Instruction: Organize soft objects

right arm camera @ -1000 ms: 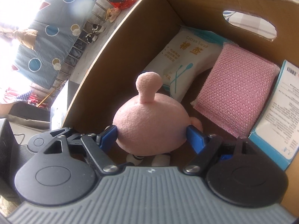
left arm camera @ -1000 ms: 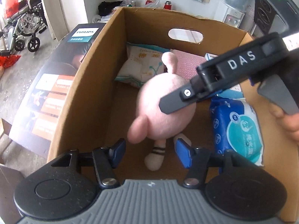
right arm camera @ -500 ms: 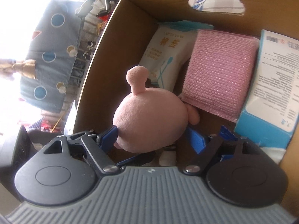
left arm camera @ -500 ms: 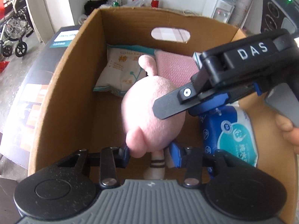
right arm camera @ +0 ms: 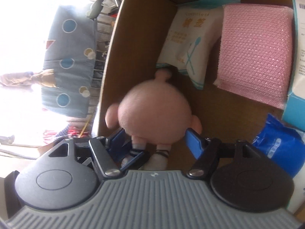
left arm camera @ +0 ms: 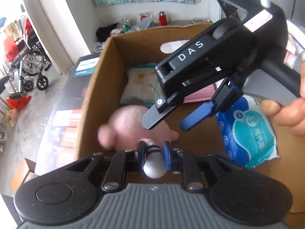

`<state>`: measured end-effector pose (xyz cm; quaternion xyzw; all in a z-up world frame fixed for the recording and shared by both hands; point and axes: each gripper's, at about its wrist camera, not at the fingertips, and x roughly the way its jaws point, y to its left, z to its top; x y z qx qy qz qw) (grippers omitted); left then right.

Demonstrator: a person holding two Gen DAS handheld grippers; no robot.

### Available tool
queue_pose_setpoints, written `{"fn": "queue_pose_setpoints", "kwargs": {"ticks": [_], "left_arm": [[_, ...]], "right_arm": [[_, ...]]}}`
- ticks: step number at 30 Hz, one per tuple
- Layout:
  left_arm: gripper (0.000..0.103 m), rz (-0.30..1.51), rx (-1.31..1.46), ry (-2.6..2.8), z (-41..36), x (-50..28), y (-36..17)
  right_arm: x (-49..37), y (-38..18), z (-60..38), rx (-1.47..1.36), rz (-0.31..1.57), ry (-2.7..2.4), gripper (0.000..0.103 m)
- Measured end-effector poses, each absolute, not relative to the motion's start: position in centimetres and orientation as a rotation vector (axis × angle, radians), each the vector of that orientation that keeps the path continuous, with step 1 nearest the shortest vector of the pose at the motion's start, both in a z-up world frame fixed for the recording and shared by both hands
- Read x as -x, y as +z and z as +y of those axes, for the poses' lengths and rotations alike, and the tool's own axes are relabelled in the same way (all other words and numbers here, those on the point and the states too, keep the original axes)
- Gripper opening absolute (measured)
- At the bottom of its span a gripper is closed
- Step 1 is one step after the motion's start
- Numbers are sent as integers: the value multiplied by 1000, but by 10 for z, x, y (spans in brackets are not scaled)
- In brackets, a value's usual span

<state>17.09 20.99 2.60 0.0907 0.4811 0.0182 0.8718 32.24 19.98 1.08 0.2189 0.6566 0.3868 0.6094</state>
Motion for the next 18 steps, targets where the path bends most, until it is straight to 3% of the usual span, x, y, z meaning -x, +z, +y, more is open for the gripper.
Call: {"fn": "queue_pose_setpoints", "kwargs": {"ticks": [15,18], "left_arm": [[24,976,-86,-120,192,-178,22],[33,980,-86,-111,195,-170,25]], "right_arm": [[-325,49,179,-435,1344,820,70],[-330,43,182,-427,1364,821,70]]}}
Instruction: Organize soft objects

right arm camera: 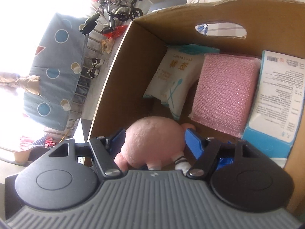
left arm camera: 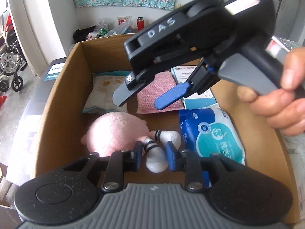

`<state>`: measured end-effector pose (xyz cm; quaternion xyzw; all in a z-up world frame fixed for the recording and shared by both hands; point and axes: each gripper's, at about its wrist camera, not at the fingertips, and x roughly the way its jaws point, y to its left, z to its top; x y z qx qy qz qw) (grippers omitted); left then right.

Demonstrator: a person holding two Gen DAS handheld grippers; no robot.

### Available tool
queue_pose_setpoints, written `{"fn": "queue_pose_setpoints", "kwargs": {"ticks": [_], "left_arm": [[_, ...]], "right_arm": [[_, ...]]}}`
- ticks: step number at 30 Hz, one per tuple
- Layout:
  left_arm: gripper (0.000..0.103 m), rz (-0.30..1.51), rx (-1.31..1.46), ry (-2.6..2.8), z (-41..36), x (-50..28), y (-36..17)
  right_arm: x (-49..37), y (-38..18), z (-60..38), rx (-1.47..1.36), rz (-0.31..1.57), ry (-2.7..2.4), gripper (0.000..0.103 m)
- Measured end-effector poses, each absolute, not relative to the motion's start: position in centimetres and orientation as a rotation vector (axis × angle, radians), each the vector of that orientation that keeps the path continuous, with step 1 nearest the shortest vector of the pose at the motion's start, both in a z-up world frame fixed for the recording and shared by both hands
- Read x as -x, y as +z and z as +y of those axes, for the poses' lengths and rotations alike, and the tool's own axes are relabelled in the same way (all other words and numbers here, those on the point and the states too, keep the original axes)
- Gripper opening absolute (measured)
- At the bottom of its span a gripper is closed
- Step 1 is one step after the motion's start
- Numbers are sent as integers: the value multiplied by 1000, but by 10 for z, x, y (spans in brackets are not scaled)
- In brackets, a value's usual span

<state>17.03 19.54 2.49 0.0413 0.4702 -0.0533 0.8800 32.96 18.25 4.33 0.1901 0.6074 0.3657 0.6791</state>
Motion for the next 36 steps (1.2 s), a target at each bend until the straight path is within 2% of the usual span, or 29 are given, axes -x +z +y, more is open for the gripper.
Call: {"fn": "queue_pose_setpoints", "kwargs": {"ticks": [3,9,18,28,29,33,36], "left_arm": [[47,970,-85,-98,201,-161,30],[57,949,-94,-17,216,-155,36],[67,1010,-89,57,224,-169,19],[68,1022,-111,55,223,-160,15],[68,1021,-115,54,223,-159,15],[68,1024,-116,49,221,-157,14],[68,1022,-115,51,220,-156,14]], "right_arm": [[-335,34,185,-435,1400,807,72],[-339,14,194,-472,1486,776,78],[-341,-5,207,-543,1558,754,81],[-333,-13,234,-517,1588,825,81],[-330,-13,235,-498,1580,824,79],[-322,-7,235,-501,1553,834,55],[-320,1,229,-495,1520,840,46]]}}
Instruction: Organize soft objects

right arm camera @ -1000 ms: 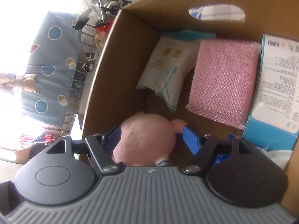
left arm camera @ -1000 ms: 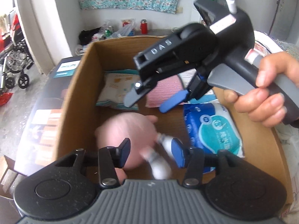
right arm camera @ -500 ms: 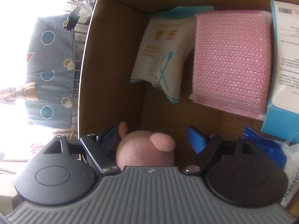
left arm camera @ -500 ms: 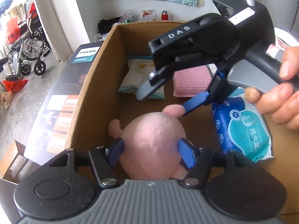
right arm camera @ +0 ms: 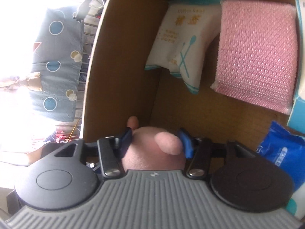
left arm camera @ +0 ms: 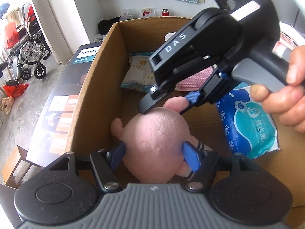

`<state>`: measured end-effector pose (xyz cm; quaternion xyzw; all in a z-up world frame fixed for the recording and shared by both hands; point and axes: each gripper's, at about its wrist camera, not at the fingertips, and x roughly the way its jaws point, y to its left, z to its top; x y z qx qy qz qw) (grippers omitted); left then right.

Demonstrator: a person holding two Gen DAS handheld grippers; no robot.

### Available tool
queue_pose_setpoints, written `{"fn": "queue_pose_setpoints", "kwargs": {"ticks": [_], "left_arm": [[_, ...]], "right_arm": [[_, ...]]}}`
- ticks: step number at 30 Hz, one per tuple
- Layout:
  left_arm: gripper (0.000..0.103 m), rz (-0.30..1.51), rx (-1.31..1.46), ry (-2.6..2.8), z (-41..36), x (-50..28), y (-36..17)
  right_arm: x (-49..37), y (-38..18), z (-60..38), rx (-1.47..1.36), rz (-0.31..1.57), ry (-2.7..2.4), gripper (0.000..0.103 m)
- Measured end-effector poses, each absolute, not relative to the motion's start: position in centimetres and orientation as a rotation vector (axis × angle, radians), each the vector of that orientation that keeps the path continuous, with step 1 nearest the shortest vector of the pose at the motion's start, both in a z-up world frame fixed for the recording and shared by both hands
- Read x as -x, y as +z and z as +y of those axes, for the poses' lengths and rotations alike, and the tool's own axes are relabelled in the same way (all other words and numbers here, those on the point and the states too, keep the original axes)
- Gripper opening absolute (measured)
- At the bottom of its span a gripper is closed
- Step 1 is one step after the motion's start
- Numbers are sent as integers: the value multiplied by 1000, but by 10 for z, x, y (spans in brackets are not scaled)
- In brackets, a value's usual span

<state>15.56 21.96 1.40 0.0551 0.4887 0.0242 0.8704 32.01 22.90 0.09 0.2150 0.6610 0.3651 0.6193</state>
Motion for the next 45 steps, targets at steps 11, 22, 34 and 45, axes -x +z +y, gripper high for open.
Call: {"fn": "queue_pose_setpoints", "kwargs": {"ticks": [11,22,34,45], "left_arm": [[68,1021,-111,30,217,-152,14],[68,1025,-97,36,220,-154,13],[67,1015,-85,33,222,-153,15],[67,953,-70,25,228,-138,37]], "right_arm": [[-314,1,203,-559,1497,834,36],[-314,-3,176,-618,1502,800,33],[-310,2,177,-576,1435,793,12],[-314,73,180,-478,1223,824,9]]}}
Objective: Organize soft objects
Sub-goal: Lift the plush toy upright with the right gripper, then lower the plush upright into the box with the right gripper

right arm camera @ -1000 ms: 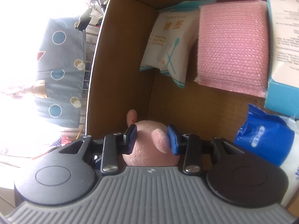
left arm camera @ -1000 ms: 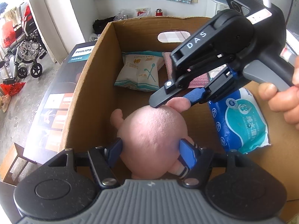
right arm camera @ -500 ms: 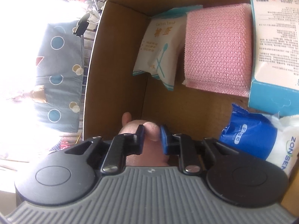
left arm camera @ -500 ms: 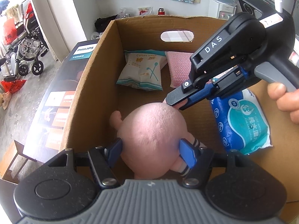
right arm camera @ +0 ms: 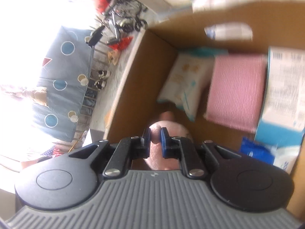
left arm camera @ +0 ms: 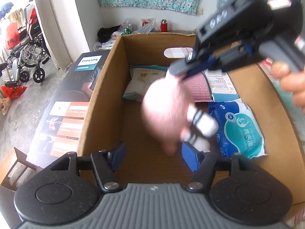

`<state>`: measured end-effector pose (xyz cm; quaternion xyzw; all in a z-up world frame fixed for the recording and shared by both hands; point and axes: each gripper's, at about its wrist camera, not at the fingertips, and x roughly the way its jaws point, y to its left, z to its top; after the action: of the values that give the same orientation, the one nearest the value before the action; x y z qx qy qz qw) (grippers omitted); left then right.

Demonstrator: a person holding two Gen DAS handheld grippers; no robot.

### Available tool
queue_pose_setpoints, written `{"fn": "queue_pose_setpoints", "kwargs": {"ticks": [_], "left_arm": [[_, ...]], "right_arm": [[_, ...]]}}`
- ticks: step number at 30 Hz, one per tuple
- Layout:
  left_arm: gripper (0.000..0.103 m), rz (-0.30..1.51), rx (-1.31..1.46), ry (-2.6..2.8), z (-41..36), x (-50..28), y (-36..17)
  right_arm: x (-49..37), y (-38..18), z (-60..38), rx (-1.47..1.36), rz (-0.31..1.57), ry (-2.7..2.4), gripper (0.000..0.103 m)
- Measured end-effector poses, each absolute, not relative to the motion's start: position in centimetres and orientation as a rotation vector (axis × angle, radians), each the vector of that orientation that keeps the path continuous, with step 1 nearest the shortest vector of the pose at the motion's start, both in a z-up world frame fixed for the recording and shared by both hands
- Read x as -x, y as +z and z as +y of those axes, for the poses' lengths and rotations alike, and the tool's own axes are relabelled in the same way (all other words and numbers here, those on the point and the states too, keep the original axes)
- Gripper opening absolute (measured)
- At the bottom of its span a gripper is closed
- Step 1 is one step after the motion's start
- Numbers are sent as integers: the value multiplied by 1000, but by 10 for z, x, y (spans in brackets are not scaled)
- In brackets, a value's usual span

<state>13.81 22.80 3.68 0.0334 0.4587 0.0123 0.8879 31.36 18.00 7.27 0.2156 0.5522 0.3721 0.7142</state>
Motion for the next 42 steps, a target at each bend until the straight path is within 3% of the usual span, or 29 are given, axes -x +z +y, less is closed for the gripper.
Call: {"fn": "queue_pose_setpoints", "kwargs": {"ticks": [11,17,25,30,34,38,42], "left_arm": [[67,930,-38,11,231,-130,42],[67,957,-15,10,234,-123,38],[67,974,53,14,248,-112,41],[67,980,56,17,248,-113,37],[67,993,63,24,247,-120,30],[68,990,45,41,245,-129,28],[68,997,42,37,241,-139,27]], "right_arm": [[-284,146,178,-108,954,721,9],[-283,90,215,-84,1114,752,9],[-269,74,252,-259,1264,907,13],[-275,73,244,-390,1289,953,42],[-288,76,233,-369,1233,886,53],[-303,55,237,-342,1262,851,73],[-317,27,246,-337,1319,845,75]]}}
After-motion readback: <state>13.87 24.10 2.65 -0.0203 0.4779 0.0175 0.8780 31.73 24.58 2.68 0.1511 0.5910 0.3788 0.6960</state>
